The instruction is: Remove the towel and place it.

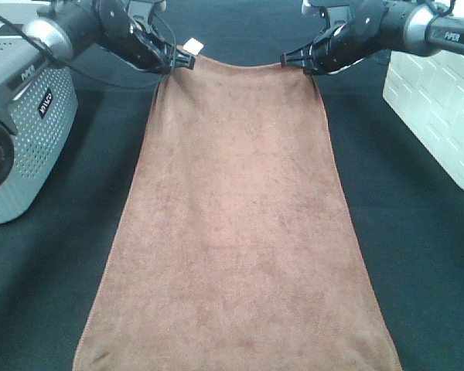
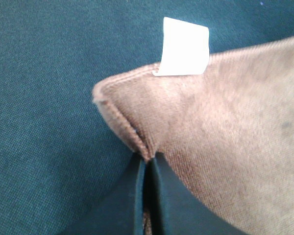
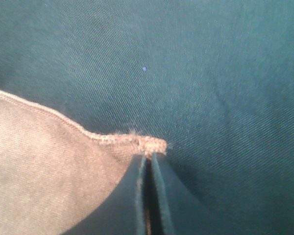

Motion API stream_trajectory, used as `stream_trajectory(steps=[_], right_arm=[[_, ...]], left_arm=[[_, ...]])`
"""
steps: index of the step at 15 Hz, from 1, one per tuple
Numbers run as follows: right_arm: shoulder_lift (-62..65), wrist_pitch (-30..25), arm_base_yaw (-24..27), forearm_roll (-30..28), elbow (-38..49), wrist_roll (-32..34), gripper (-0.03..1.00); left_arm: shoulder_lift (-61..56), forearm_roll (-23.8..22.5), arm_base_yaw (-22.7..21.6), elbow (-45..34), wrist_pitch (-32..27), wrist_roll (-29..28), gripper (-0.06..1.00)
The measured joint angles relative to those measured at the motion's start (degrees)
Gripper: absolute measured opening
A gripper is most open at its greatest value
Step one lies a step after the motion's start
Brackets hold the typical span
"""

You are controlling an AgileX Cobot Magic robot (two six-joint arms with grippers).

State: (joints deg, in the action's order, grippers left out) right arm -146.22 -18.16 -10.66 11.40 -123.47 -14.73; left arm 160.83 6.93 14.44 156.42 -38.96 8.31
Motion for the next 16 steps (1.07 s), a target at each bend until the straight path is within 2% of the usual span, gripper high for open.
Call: stream_trajectory(steps=[3,8,11,13,14,15,16], right_arm=[[-3.21,0.00,0.17,0.69,-3.38,0.00,0.01],[-5.16,-0.23,1.43,3.04,-4.76,0.00,0.02],[-5.16,-0.23,1.49,4.24,-4.93,0.00,0.07],[-5.16,-0.23,1.49,4.30,-4.93,0.00,0.33],[-5.16,-0.23,1.60,4.30,-4.93,0.00,0.48],[-5.16,-0.23,1.83,4.30,-4.93,0.00,0.59],[-5.16,-0.23,2.23,4.30,-4.93,0.00,0.65]], left_arm=[[2.69,2.23,0.00,0.00,1.78,0.00,0.01],[4.70,2.98,0.00,0.00,4.41,0.11,0.03],[4.76,3.04,0.00,0.00,5.21,0.17,0.06],[4.81,3.04,0.00,0.00,7.39,0.17,0.22],[4.81,3.04,-0.11,0.00,8.37,0.11,0.36],[4.81,3.04,-0.46,0.00,8.94,-1.03,0.54],[4.81,2.86,-0.92,0.00,9.00,-2.69,0.67]])
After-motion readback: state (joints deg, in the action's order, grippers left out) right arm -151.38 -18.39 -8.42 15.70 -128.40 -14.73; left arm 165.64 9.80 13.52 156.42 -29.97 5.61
